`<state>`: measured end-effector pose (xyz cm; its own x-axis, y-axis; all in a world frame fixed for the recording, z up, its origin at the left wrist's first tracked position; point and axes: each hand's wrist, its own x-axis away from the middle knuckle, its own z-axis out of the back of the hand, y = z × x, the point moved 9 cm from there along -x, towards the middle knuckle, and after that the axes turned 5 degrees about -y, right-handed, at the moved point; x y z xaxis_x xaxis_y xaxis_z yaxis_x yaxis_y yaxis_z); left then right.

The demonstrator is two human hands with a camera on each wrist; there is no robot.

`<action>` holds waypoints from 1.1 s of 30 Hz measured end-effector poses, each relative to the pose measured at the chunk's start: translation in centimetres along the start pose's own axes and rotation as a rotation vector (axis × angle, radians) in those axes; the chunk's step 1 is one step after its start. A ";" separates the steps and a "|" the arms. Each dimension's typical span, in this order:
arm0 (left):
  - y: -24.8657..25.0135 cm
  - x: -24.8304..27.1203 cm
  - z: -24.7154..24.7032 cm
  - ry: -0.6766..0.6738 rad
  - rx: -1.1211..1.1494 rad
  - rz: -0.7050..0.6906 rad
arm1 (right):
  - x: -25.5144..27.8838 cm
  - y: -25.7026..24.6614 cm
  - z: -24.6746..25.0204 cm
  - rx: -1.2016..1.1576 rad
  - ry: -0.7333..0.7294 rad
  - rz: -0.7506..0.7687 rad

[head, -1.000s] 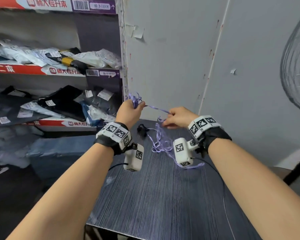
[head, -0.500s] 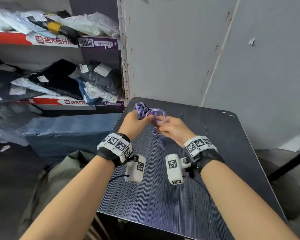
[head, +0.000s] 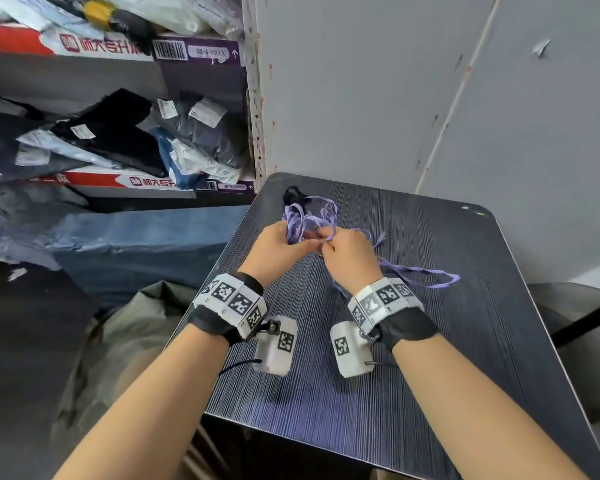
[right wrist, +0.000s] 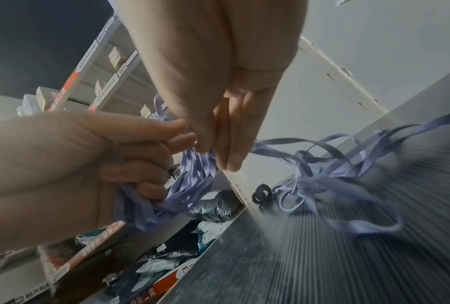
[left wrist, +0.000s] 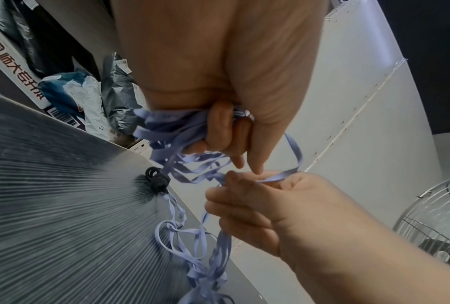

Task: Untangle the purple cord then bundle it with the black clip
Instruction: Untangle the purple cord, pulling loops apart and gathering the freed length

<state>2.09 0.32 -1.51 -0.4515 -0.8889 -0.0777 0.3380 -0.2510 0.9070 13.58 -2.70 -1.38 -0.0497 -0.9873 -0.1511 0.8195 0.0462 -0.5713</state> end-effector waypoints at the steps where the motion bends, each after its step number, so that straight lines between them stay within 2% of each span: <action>1: -0.1 0.0 -0.1 -0.006 0.015 0.001 | 0.1 -0.1 -0.4 -0.008 -0.036 0.004; 4: -0.4 0.0 -0.2 -0.009 0.073 -0.012 | 0.5 -0.5 -1.7 -0.065 -0.179 0.009; 8: 0.2 0.3 0.1 0.013 0.115 -0.023 | 0.4 -0.1 -3.4 0.057 -0.304 -0.014; 14: -0.6 0.5 2.3 0.216 0.253 0.023 | 0.0 2.0 -1.9 0.033 -0.110 -0.066; 19: -1.8 0.5 4.7 0.351 0.316 0.094 | 0.2 4.0 -1.1 0.027 -0.071 -0.117; 21: -2.2 0.6 5.2 0.377 0.318 0.113 | 0.6 4.7 -0.4 0.072 -0.012 -0.150; 25: -2.5 0.5 4.6 0.317 0.291 0.134 | 0.5 5.0 1.4 0.389 0.135 -0.188; 27: -2.4 0.5 4.0 0.261 0.303 0.159 | 0.2 4.4 2.5 0.364 0.220 -0.139; 30: -2.1 0.4 2.9 0.132 0.307 0.188 | -0.2 3.9 4.3 0.057 0.359 -0.018; 33: -1.1 0.6 1.5 -0.021 0.305 0.160 | -0.8 3.5 5.1 -0.365 0.355 -0.008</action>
<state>0.16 0.60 -1.97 -0.4306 -0.8989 0.0814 0.1452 0.0200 0.9892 19.42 -2.51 0.87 -0.2976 -0.8783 -0.3741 0.5684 0.1518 -0.8086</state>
